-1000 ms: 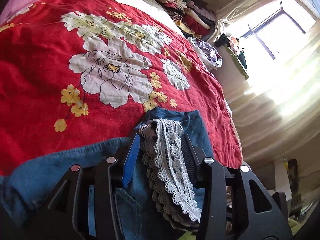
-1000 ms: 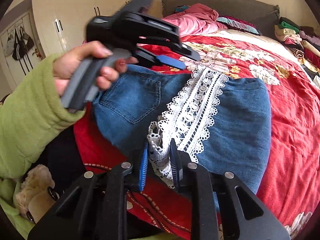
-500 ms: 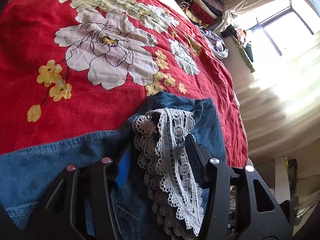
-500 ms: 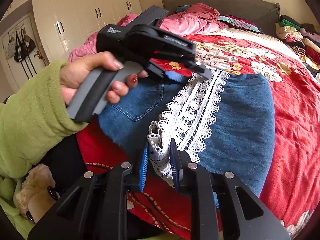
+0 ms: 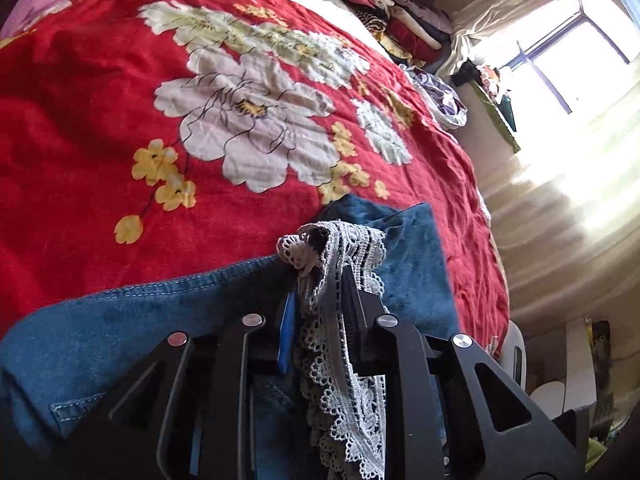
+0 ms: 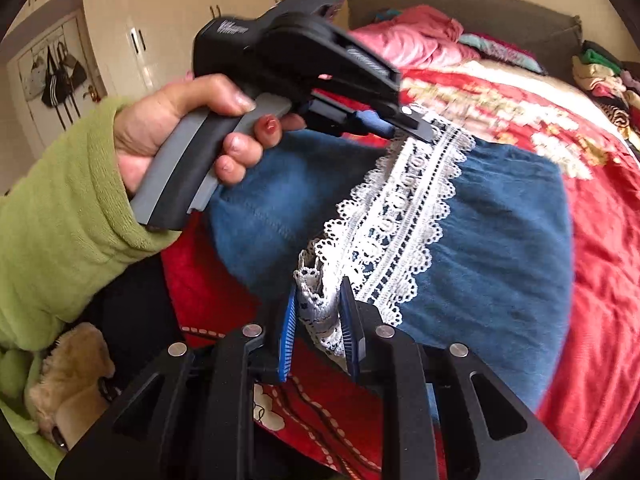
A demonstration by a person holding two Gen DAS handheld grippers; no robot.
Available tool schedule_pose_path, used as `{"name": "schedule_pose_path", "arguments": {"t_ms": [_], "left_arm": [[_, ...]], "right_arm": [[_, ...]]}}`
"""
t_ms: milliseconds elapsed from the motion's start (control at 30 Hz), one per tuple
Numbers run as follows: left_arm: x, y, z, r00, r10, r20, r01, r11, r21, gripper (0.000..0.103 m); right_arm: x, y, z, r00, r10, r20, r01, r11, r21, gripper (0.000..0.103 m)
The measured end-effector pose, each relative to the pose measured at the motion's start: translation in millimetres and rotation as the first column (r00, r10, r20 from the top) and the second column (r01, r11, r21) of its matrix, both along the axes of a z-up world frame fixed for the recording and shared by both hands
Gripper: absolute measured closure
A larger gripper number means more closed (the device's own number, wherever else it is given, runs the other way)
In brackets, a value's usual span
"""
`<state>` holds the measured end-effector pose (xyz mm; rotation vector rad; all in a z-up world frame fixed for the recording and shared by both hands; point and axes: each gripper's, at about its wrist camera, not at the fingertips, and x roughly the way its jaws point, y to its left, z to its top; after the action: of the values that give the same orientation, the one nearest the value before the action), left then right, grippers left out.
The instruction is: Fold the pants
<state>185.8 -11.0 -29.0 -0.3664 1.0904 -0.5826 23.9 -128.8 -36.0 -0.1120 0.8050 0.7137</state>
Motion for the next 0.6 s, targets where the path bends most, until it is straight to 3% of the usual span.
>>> {"name": "schedule_pose_path", "arguments": {"t_ms": [167, 267, 333, 600], "left_arm": [[-4, 2, -2, 1.0, 0.001, 0.023, -0.001, 1.0, 0.003, 0.08], [-18, 7, 15, 0.996, 0.01, 0.089, -0.014, 0.999, 0.044, 0.066], [-30, 10, 27, 0.99, 0.018, 0.141, -0.029, 0.997, 0.076, 0.062], [-88, 1, 45, 0.971, -0.017, 0.239, -0.017, 0.991, 0.136, 0.056]], "right_arm": [[-3, -1, 0, 1.0, 0.012, -0.023, -0.012, 1.0, 0.015, 0.075], [-10, -17, 16, 0.999, 0.018, -0.027, -0.016, 0.996, 0.085, 0.072], [-16, -33, 29, 1.0, -0.02, 0.01, 0.019, 0.994, 0.103, 0.064], [-12, -88, 36, 0.976, -0.208, 0.062, 0.205, 0.977, 0.052, 0.064]]}}
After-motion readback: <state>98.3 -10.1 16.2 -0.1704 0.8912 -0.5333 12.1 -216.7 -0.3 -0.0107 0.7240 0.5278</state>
